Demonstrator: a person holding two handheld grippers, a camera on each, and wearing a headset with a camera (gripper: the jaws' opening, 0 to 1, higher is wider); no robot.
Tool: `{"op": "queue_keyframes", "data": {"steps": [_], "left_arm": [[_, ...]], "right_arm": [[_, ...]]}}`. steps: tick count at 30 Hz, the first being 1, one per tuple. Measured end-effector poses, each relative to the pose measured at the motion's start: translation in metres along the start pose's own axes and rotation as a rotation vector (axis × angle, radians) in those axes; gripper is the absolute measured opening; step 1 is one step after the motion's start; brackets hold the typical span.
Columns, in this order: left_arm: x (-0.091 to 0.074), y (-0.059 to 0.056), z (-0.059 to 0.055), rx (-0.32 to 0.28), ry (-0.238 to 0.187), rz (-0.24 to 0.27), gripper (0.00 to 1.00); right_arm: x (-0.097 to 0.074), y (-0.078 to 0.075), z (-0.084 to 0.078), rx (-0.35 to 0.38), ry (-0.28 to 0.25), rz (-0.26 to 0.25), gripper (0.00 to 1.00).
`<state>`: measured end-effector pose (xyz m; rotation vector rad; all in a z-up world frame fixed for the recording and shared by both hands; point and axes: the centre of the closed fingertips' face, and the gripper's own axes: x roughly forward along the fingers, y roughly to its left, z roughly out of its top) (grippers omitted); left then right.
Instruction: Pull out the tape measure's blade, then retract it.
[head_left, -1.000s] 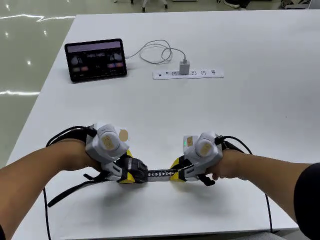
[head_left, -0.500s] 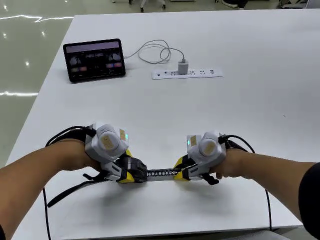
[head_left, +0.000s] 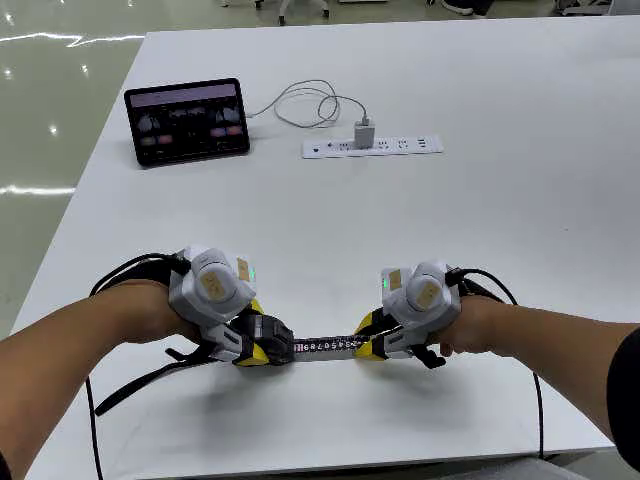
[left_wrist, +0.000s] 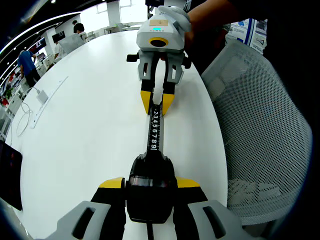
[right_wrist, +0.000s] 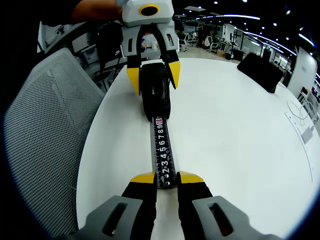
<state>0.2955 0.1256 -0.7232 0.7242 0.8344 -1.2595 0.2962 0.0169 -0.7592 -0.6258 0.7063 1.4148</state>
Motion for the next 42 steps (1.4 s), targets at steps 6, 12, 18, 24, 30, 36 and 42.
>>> {"op": "queue_keyframes", "data": {"steps": [6,12,18,24,30,36,42], "left_arm": [[0.0,0.0,0.0,-0.001,-0.001,0.001,0.32],[0.0,0.0,0.0,-0.001,-0.002,0.001,0.32],[0.0,0.0,0.0,-0.001,-0.003,0.002,0.32],[0.0,-0.001,0.001,-0.001,-0.006,0.004,0.32],[0.0,-0.001,0.0,-0.002,-0.007,0.004,0.32],[0.0,-0.001,0.0,0.0,-0.01,0.006,0.32],[0.0,-0.001,0.001,0.002,-0.01,0.005,0.32]], "right_arm": [[-0.003,-0.001,-0.004,0.0,0.005,-0.001,0.11],[-0.006,-0.002,-0.007,0.001,0.009,-0.002,0.11],[-0.01,-0.002,-0.011,0.004,0.014,-0.004,0.11],[-0.012,-0.002,-0.015,0.009,0.016,-0.007,0.11],[-0.016,-0.002,-0.016,0.006,0.016,-0.01,0.11],[-0.019,-0.003,-0.02,0.012,0.012,-0.014,0.11],[-0.022,-0.004,-0.027,0.021,0.017,-0.019,0.11]]}}
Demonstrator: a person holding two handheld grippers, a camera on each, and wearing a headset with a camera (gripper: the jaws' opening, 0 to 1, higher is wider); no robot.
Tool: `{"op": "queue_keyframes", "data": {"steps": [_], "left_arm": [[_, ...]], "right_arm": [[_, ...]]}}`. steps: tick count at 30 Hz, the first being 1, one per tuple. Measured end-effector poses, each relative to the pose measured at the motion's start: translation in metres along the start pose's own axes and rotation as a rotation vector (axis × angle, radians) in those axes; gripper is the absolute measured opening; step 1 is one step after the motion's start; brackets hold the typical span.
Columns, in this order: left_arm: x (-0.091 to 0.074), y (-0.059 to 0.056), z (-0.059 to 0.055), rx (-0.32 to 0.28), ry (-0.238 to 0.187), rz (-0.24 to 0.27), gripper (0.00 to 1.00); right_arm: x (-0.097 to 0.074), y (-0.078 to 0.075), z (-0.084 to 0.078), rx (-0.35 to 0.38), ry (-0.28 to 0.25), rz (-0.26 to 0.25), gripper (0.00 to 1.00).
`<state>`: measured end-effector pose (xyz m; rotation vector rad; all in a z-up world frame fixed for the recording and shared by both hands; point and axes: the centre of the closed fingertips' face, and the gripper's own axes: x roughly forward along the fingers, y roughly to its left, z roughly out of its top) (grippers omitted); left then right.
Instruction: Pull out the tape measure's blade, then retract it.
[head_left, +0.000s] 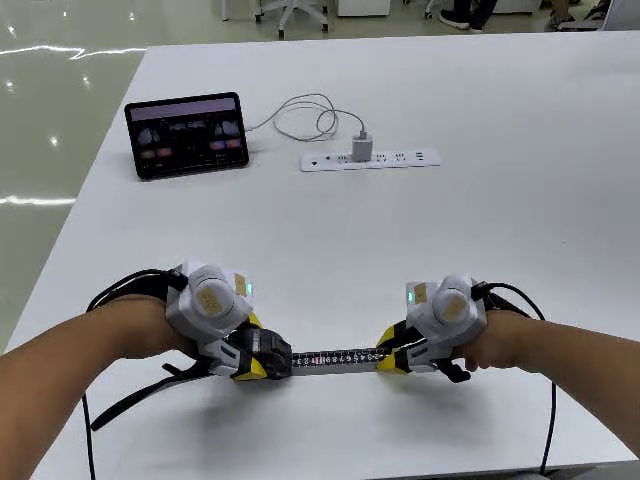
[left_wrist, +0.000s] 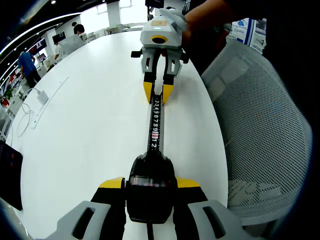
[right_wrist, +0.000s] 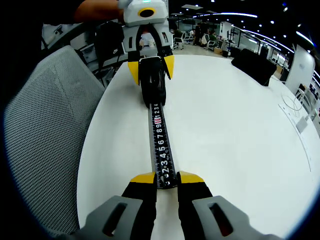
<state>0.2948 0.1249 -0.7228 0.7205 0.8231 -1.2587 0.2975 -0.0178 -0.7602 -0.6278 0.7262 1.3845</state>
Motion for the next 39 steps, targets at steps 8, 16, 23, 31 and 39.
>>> {"op": "queue_keyframes", "data": {"steps": [8,16,23,31,39], "left_arm": [[0.0,0.0,0.0,-0.001,0.001,0.001,0.32],[0.0,0.0,0.0,-0.001,0.003,0.001,0.32],[0.0,0.0,0.0,-0.001,0.002,0.001,0.32],[0.0,0.0,0.0,-0.005,0.0,0.004,0.32],[0.0,0.0,0.0,-0.005,-0.001,0.003,0.32]], "right_arm": [[-0.002,-0.001,-0.003,-0.001,0.004,-0.002,0.11],[-0.005,-0.002,-0.007,-0.001,0.006,-0.006,0.11],[-0.008,-0.002,-0.01,-0.007,0.014,-0.007,0.11],[-0.011,-0.005,-0.013,0.0,0.015,-0.012,0.11],[-0.015,-0.005,-0.016,0.004,0.019,-0.013,0.11]]}}
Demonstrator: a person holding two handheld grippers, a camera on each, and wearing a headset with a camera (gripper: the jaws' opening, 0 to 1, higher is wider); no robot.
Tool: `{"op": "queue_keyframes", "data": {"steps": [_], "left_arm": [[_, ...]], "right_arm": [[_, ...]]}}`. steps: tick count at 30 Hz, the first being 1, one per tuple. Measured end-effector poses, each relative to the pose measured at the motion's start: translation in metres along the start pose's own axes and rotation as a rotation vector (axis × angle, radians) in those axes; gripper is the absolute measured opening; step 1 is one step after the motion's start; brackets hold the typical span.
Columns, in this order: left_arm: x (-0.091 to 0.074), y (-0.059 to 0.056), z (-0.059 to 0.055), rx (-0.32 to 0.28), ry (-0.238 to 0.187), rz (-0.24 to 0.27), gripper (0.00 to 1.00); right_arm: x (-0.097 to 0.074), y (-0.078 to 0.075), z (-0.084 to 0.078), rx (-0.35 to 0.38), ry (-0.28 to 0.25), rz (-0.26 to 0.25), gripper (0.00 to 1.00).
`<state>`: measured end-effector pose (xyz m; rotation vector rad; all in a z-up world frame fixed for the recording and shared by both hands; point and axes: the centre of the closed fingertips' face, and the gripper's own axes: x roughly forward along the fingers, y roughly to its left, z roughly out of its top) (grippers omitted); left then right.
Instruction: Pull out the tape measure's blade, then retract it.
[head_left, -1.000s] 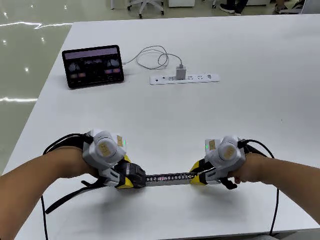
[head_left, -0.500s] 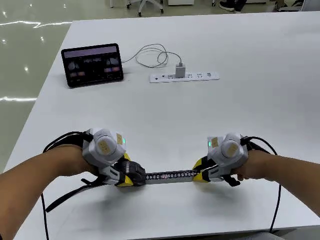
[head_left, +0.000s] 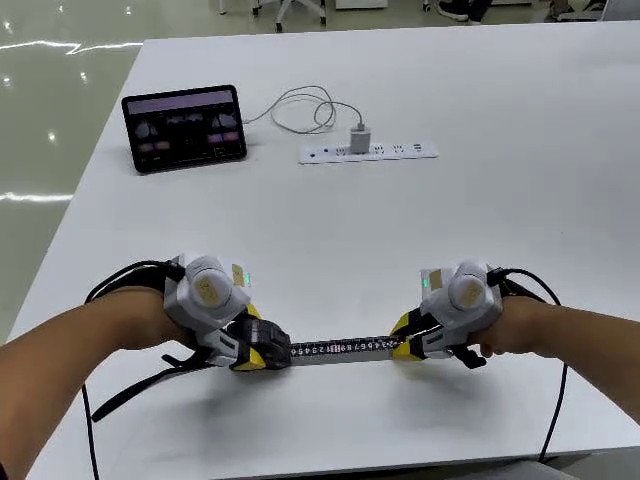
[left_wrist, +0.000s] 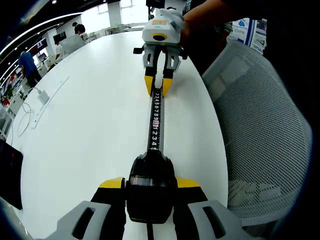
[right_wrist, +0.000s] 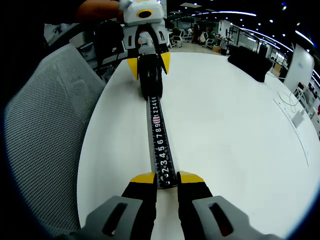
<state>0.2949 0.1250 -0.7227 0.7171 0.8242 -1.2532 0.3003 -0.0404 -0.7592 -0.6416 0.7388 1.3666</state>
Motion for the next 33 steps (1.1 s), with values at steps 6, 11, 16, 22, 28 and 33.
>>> {"op": "queue_keyframes", "data": {"steps": [6,11,16,22,28,33], "left_arm": [[0.0,0.0,0.0,0.001,0.0,-0.001,0.32],[0.0,0.0,0.0,0.002,-0.001,0.0,0.32],[0.0,0.0,0.0,0.003,-0.004,0.0,0.32],[-0.001,0.0,0.0,0.004,-0.005,0.001,0.32],[0.0,0.001,0.0,0.004,-0.004,-0.001,0.32],[0.0,0.0,0.0,0.004,-0.005,-0.001,0.32]], "right_arm": [[-0.004,-0.001,-0.005,0.002,0.008,-0.003,0.11],[-0.006,-0.001,-0.007,0.004,0.014,-0.006,0.11],[-0.009,-0.002,-0.009,0.009,0.013,-0.01,0.11],[-0.012,-0.003,-0.014,0.012,0.017,-0.012,0.11],[-0.016,-0.003,-0.019,0.015,0.025,-0.016,0.11],[-0.019,-0.004,-0.023,0.019,0.028,-0.019,0.11]]}}
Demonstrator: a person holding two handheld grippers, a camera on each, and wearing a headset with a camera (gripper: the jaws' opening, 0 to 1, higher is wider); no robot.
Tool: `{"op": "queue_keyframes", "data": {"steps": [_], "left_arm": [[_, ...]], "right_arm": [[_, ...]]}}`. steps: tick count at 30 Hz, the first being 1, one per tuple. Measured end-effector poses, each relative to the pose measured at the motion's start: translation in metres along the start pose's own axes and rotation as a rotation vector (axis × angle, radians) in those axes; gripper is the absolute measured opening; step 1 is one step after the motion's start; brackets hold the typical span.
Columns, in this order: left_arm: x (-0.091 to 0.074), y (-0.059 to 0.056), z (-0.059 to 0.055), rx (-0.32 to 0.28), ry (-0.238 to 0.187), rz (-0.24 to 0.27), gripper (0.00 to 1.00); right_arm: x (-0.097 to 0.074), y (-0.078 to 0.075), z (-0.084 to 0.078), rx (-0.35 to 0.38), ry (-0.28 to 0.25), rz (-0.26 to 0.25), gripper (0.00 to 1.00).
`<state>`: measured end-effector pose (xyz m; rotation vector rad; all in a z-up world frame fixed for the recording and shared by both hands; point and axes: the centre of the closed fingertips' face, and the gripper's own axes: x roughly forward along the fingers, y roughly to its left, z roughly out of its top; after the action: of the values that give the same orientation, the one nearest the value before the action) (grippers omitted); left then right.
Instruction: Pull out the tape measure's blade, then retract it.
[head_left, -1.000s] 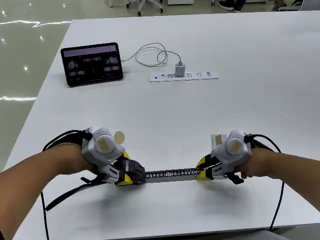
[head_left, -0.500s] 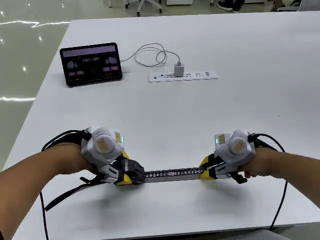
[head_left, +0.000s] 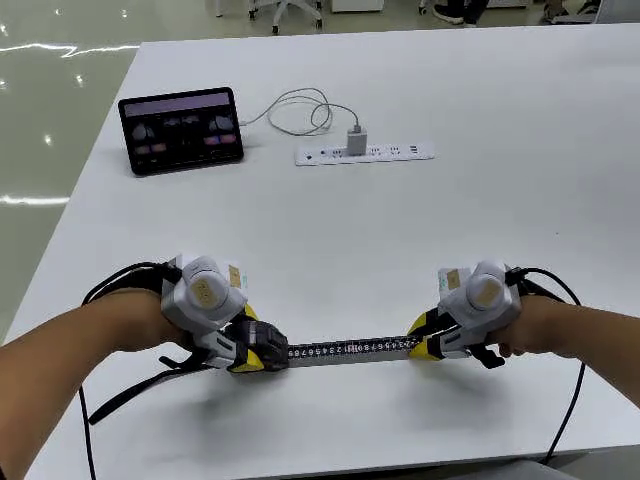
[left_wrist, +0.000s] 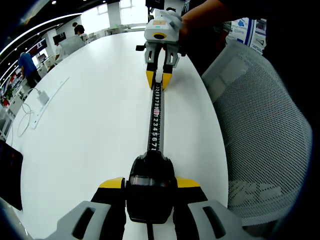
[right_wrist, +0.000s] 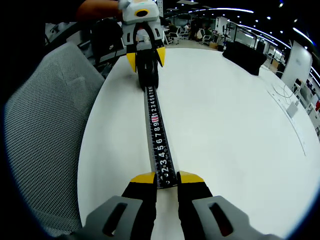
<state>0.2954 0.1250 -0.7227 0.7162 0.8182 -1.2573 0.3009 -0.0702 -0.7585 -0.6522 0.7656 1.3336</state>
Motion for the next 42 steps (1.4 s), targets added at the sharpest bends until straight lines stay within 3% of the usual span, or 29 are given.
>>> {"op": "queue_keyframes", "data": {"steps": [42], "left_arm": [[0.0,-0.001,0.0,-0.002,0.002,0.001,0.32]], "right_arm": [[-0.019,-0.006,-0.025,0.032,0.018,-0.015,0.11]]}}
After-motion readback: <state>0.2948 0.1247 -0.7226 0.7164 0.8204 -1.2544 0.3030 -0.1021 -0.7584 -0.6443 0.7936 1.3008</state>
